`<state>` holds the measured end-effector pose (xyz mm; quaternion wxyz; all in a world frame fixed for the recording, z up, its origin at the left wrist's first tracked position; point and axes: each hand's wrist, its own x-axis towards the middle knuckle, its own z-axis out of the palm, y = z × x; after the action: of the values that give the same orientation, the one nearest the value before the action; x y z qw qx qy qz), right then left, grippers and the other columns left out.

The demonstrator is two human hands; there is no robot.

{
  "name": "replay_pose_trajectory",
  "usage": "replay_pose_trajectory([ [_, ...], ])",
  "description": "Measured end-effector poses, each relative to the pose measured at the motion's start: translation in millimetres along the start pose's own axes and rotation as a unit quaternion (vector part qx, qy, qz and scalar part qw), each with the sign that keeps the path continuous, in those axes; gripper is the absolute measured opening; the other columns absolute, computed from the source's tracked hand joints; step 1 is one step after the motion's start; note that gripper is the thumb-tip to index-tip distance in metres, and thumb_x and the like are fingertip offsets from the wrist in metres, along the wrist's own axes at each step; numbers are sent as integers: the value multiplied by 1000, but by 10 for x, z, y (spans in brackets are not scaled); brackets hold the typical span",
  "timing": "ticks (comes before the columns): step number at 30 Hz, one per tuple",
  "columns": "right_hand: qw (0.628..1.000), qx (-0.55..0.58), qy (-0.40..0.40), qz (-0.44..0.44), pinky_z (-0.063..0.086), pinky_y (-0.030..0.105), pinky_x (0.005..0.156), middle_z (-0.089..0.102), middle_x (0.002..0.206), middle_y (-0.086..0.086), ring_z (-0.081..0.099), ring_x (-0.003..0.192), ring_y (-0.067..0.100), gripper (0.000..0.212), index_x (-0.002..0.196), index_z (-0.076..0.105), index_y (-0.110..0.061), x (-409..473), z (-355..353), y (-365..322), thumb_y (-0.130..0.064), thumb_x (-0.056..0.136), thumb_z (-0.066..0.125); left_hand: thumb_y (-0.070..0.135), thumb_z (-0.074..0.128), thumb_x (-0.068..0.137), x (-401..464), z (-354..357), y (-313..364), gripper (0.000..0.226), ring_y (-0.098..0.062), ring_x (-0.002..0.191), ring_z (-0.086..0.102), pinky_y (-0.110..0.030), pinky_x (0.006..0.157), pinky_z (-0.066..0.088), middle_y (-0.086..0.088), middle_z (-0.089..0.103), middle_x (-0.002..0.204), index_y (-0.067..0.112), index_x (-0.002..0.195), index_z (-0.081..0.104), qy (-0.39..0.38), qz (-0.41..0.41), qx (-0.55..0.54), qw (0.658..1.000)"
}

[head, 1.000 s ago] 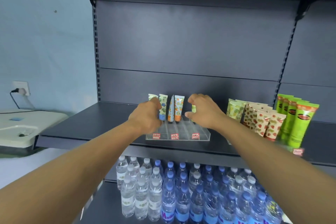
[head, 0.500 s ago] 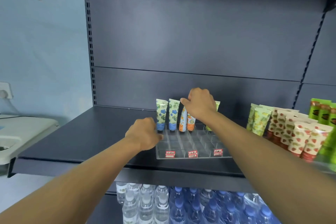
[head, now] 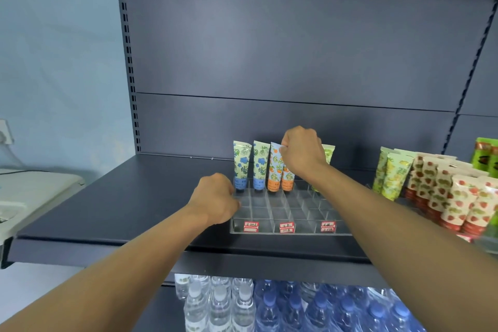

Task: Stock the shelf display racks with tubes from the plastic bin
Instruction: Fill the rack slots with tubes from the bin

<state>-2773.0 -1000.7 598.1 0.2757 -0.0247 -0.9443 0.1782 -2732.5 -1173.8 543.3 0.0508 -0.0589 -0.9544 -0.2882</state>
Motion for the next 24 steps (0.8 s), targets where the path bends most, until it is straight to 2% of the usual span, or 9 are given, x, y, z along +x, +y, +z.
replay_pose_trajectory([
  [8, 1000, -23, 7, -19, 53, 37, 66, 64, 93, 13, 63, 82, 30, 12, 90, 66, -2, -12, 6, 40, 4, 83, 58, 16, 62, 86, -18, 7, 16, 15, -20, 76, 49, -25, 69, 43, -3, 54, 87, 14, 83, 47, 3, 7, 6, 1000],
  [12, 999, -27, 7, -32, 51, 36, 63, 63, 94, 12, 62, 83, 30, 18, 90, 64, -4, -27, -3, 49, 8, 83, 54, 14, 61, 86, -25, 9, 16, 14, -20, 76, 49, -23, 65, 41, -3, 54, 87, 15, 83, 47, 5, 7, 13, 1000],
  [17, 999, -28, 0, -36, 48, 34, 61, 63, 97, 12, 61, 84, 30, 19, 92, 63, -5, -56, -26, 28, 8, 83, 53, 14, 61, 85, -44, -11, 39, 12, -20, 78, 50, -26, 72, 44, -4, 55, 89, 14, 86, 49, 6, -3, 14, 1000],
  [20, 999, -34, 13, -32, 47, 34, 63, 62, 98, 13, 60, 85, 31, 16, 97, 60, -4, -121, -91, 12, 5, 85, 54, 19, 60, 86, -80, -37, 72, 13, -21, 85, 54, -29, 77, 47, -4, 59, 99, 14, 96, 55, 15, -10, 36, 999],
  [24, 998, -38, 45, -38, 48, 36, 67, 62, 97, 11, 59, 87, 29, 15, 101, 58, -5, -286, -273, 16, -4, 86, 56, 25, 59, 86, -155, -103, 168, 36, -27, 105, 57, -34, 81, 48, -4, 59, 118, 15, 120, 51, 59, 16, 85, 995],
])
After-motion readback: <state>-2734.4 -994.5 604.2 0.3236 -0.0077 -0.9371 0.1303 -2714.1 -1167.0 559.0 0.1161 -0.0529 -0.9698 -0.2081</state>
